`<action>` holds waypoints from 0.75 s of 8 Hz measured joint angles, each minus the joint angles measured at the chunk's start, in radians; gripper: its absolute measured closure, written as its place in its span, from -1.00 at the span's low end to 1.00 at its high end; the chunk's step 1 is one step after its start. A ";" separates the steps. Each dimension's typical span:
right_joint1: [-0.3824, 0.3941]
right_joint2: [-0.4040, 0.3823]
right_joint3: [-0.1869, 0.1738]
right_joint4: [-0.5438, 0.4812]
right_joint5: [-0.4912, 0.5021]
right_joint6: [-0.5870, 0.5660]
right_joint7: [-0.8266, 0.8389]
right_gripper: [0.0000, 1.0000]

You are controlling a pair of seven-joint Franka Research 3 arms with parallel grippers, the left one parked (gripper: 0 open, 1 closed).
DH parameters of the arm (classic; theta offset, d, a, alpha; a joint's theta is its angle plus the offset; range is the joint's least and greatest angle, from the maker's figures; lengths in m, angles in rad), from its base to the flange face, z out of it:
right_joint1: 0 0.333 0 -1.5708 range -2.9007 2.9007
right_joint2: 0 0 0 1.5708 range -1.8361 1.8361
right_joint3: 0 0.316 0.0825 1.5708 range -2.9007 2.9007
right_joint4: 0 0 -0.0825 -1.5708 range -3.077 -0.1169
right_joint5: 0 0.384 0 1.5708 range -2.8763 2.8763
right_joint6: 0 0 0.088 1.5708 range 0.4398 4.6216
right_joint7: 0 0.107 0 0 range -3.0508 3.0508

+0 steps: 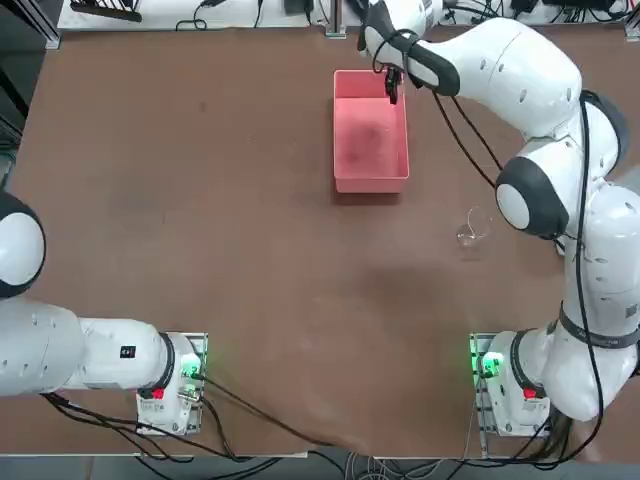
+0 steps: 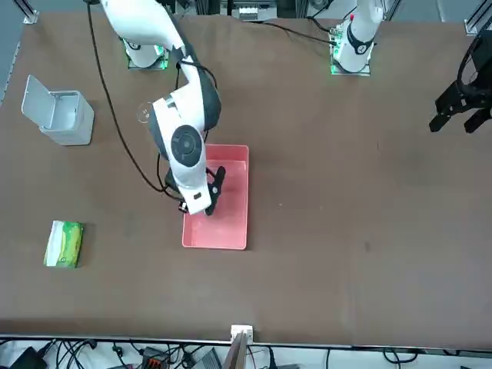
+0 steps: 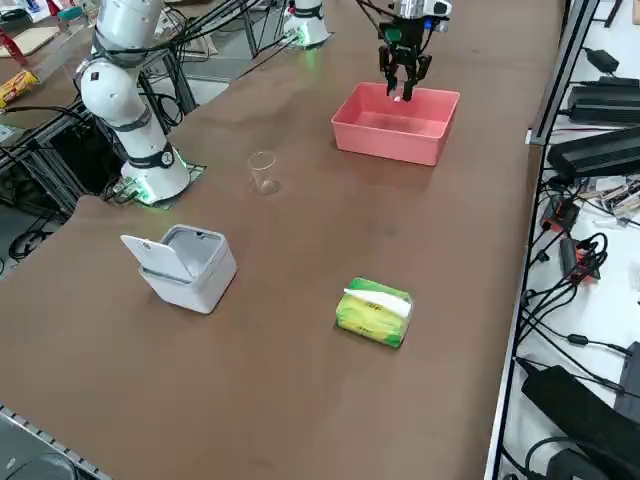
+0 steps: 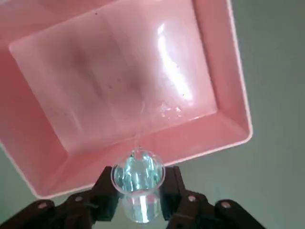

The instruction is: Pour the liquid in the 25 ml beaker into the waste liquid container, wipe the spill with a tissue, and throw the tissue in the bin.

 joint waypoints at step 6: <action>0.044 0.011 -0.002 0.050 -0.090 -0.175 0.074 0.06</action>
